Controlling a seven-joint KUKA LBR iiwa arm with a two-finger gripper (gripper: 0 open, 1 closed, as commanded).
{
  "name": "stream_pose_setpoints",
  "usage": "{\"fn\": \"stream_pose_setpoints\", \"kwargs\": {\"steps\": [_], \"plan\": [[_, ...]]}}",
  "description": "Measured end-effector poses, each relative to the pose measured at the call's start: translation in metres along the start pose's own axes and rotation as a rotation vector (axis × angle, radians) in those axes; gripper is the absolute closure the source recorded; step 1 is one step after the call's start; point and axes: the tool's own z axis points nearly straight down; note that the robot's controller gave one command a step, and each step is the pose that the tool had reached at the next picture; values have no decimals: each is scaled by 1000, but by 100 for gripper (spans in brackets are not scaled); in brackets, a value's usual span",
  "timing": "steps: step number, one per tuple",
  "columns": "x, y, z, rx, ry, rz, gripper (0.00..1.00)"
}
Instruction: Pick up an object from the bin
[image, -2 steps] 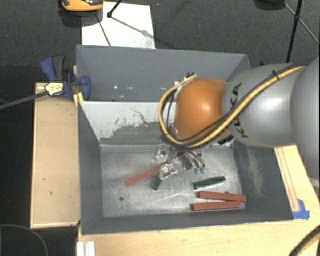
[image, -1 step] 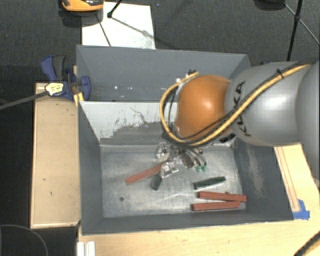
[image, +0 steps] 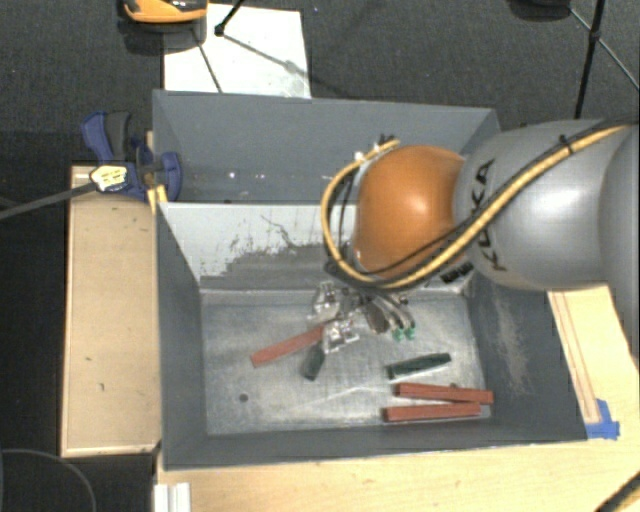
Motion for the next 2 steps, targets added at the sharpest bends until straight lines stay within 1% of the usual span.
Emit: {"fn": "stream_pose_setpoints", "kwargs": {"steps": [2], "plan": [[0, 0, -10, 0, 1, 3, 100]]}}
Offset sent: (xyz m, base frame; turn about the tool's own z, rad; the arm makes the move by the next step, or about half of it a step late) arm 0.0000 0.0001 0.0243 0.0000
